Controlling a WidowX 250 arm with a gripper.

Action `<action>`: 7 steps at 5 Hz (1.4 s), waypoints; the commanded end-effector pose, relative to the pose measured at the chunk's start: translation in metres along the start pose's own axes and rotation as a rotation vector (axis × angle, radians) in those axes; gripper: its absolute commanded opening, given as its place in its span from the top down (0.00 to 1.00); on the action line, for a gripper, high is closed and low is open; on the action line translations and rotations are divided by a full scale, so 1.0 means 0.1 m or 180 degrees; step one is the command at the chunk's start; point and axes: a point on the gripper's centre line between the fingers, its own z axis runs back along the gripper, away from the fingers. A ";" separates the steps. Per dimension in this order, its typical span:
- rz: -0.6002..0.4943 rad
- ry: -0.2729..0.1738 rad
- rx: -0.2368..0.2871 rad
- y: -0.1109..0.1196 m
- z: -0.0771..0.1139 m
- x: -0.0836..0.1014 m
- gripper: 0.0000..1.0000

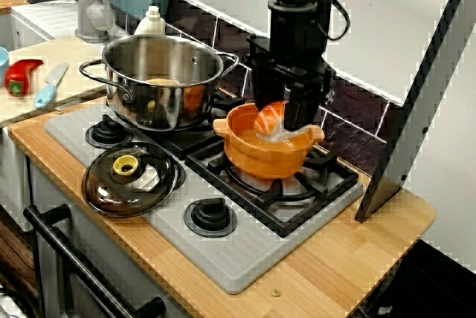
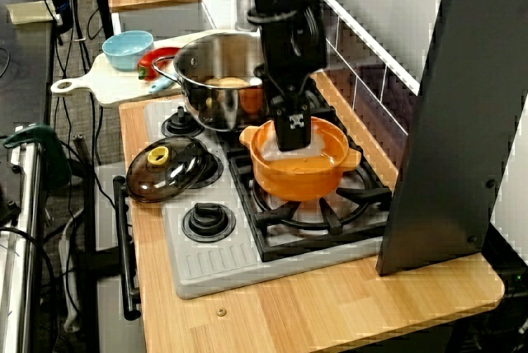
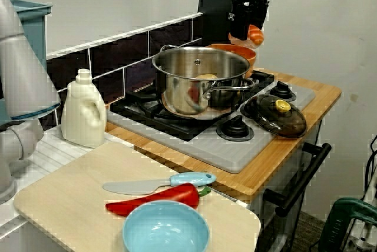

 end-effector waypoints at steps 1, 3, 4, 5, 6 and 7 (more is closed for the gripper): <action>0.0055 -0.0150 0.0103 0.11 0.03 0.13 1.00; 0.0125 -0.0149 0.0061 0.24 0.14 0.26 1.00; 0.0139 -0.0134 0.0078 0.29 0.14 0.31 1.00; 0.0137 -0.0131 0.0098 0.31 0.13 0.30 1.00; 0.0093 -0.0114 0.0079 0.28 0.20 0.29 1.00; 0.0089 -0.0091 0.0054 0.27 0.25 0.29 1.00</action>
